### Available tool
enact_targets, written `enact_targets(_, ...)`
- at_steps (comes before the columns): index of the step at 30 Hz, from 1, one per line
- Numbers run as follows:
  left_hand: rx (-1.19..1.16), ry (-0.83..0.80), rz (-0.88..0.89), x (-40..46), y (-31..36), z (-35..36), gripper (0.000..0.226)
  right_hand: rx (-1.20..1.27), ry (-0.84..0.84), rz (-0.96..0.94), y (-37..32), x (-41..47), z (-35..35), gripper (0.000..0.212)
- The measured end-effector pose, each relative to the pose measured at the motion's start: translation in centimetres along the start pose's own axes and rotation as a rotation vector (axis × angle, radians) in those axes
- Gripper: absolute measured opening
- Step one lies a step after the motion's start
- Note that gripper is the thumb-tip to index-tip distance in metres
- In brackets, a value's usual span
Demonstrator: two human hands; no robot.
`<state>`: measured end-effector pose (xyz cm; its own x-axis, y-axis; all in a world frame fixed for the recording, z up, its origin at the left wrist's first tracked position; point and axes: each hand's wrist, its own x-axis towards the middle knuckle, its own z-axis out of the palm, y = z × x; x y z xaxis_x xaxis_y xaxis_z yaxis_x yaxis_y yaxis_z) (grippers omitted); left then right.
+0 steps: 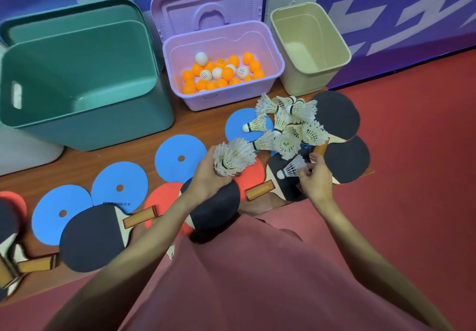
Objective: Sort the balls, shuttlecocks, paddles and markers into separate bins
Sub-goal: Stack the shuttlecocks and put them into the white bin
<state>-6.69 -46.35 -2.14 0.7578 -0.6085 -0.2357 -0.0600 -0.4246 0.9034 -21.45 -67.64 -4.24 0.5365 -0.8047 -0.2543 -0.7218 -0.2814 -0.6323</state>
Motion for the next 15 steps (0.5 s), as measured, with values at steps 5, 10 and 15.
enact_targets(5,0.056,-0.033,-0.008,0.0,-0.2,-0.4,0.051,-0.025,0.118,-0.055,-1.7,-1.1,-1.7,0.033)
enact_targets(10,0.085,-0.063,-0.027,0.2,-0.1,-0.4,0.052,0.276,0.237,-0.481,-5.8,-2.8,-3.3,0.007)
enact_targets(15,0.074,-0.086,0.007,0.6,0.3,0.1,0.053,0.235,-0.012,-0.643,-7.5,-3.6,-1.1,0.010)
